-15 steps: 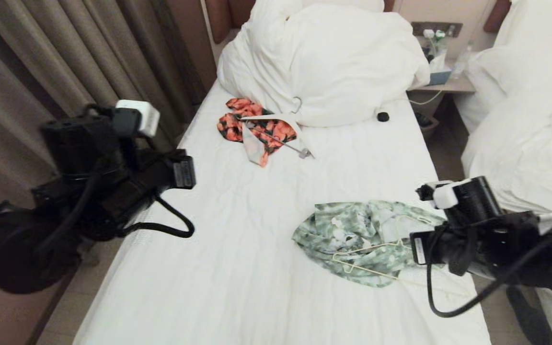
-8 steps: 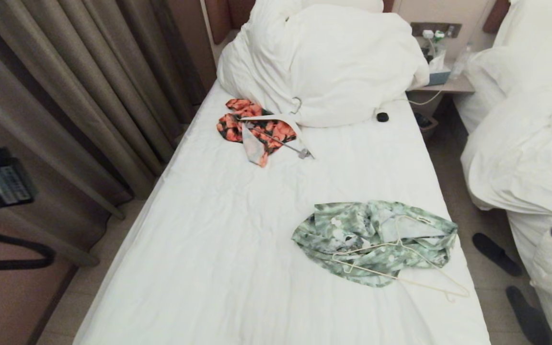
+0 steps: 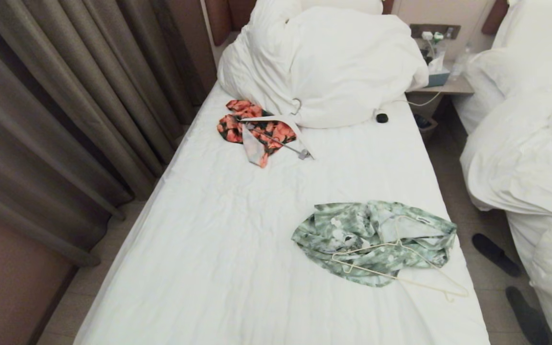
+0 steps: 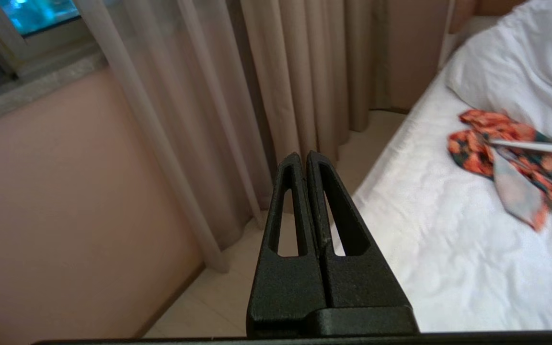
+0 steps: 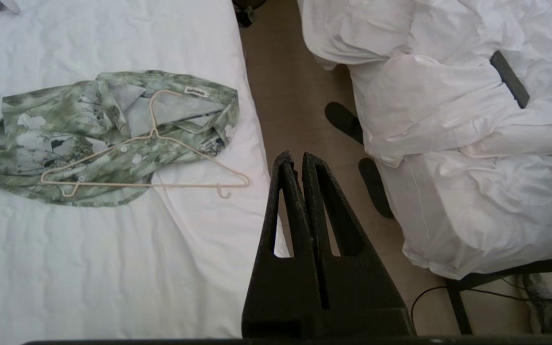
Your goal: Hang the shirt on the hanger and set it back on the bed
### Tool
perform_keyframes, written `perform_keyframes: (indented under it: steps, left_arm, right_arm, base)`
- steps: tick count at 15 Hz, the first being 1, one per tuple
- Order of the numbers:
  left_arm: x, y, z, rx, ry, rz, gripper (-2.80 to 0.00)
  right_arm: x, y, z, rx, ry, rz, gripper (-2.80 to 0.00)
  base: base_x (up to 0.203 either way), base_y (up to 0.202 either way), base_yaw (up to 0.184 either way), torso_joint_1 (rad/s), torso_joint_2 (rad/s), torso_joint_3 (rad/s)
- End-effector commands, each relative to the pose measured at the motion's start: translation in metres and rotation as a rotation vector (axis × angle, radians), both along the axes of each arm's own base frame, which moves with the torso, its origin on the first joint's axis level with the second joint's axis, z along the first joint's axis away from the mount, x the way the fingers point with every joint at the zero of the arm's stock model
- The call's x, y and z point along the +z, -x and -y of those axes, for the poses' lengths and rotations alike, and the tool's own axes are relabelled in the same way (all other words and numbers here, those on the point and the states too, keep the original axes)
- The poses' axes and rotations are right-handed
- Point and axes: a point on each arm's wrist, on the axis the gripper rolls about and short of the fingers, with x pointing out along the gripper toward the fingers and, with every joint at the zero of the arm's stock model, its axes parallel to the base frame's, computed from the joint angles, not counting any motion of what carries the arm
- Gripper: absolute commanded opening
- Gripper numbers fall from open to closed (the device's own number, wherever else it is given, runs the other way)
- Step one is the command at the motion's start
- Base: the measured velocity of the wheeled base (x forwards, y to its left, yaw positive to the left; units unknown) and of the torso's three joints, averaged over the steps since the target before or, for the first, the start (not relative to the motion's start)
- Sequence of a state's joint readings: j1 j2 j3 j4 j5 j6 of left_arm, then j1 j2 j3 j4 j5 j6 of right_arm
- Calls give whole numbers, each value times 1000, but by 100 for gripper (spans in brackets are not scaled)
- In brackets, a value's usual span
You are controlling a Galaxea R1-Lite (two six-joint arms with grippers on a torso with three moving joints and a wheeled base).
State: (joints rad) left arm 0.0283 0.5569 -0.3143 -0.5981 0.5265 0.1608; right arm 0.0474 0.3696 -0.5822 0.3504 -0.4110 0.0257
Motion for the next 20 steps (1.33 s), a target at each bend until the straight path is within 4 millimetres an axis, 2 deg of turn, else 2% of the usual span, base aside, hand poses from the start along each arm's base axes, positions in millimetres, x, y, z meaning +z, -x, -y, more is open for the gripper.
perform_keyframes:
  steps: [1, 5, 7, 10, 14, 20]
  left_arm:
    - [-18, 33, 1, -15, -5, 72, -280]
    - [-63, 61, 5, -165, -46, 31, -280]
    - [-86, 70, 6, -270, -71, -19, -280]
    - [-111, 60, 10, -474, -98, -150, -280]
    - [-141, 49, 12, -519, -139, -281, -280]
    - [-149, 49, 14, -609, -135, -365, -280]
  right_arm:
    - [-15, 23, 0, -7, -4, 85, -280]
    - [-52, 43, -4, 126, -10, 172, -280]
    - [-69, 38, -6, 201, -5, 149, -280]
    - [-91, 20, -9, 315, 17, 129, -280]
    - [-113, 2, -10, 343, 84, 188, -280]
    - [-130, -2, -11, 393, 52, 110, -280]
  base:
    - [0, 0, 0, 0, 0, 0]
    - [0, 0, 0, 0, 0, 0]
    - [0, 0, 0, 0, 0, 0]
    - [0, 0, 0, 0, 0, 0]
    - [0, 0, 0, 0, 0, 0]
    - [0, 0, 0, 0, 0, 0]
